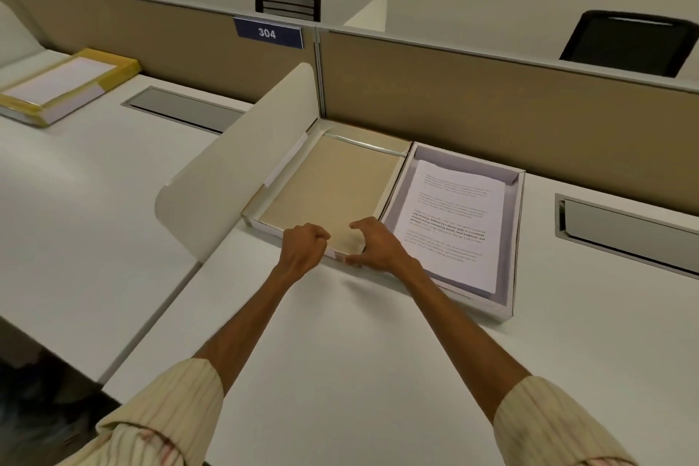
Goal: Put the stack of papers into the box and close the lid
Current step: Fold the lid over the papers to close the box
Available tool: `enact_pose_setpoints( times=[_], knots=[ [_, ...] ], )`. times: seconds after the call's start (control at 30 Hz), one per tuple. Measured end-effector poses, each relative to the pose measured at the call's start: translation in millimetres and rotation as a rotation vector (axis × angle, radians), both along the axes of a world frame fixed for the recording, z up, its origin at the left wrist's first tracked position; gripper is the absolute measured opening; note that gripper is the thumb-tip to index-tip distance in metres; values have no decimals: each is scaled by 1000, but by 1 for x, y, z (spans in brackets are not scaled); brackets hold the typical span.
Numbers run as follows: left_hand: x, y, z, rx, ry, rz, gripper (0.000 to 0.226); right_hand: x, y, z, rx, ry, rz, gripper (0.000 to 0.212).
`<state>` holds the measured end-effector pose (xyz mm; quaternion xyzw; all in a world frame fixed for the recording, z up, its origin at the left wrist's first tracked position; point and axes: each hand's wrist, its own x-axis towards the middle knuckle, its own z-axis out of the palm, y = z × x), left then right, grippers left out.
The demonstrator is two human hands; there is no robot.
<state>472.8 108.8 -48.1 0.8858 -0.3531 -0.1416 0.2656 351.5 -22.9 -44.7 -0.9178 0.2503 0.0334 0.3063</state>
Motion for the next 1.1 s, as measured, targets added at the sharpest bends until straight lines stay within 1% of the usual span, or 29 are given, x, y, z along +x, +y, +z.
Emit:
enact_pose_setpoints(
  times=[0.07, 0.1, 0.13, 0.17, 0.2, 0.27, 0.3, 0.4, 0.47, 0.53, 0.57, 0.63, 0.7, 0.73, 0.83, 0.93, 0.97, 1.1],
  knots=[
    [-2, 3, -2, 9, 2, -15, 32, 4, 16, -7, -53, 67, 26, 74],
    [-2, 3, -3, 9, 1, -19, 32, 6, 23, -12, -109, 92, 41, 63],
    [-2, 4, -4, 7, 0, -21, 32, 7, 29, -16, -180, 86, 47, 45],
    [-2, 4, -4, 3, 4, -23, 32, 7, 33, -21, -239, 51, 30, 25],
    [-1, 4, -5, -5, 13, -25, 31, 6, 37, -26, -259, 8, -11, 15],
    [1, 6, -7, -37, 13, -24, 31, 3, 41, -33, -257, -67, -84, 25],
    [2, 8, -8, -55, -16, -16, 30, 2, 42, -37, -262, -111, -107, 28],
    [8, 15, -15, -88, -131, 43, 29, 1, 44, -48, -281, -188, -148, 29],
    [11, 19, -17, -128, -182, 78, 27, 1, 45, -51, -265, -226, -176, 29],
    [12, 18, -17, -159, -275, 102, 27, 2, 46, -54, -245, -268, -206, 29],
    [12, 17, -16, -158, -320, 126, 32, 1, 46, -54, -237, -280, -214, 29],
    [13, 15, -12, -162, -343, 221, 58, 1, 45, -56, -225, -304, -226, 29],
    [16, 13, -5, -237, -283, 333, 83, 0, 44, -57, -196, -336, -245, 27],
    [19, 12, -1, -310, -241, 373, 90, -1, 43, -57, -174, -360, -257, 26],
    [29, 7, 13, -549, -31, 480, 101, -3, 42, -55, -117, -443, -286, 21],
    [36, -1, 28, -684, 276, 601, 102, -5, 42, -52, -35, -531, -313, 18],
    [37, -3, 32, -714, 327, 603, 99, -5, 41, -51, -13, -552, -324, 18],
    [33, -13, 41, -792, 297, 576, 94, -5, 36, -45, 61, -563, -329, 17]
  ],
)
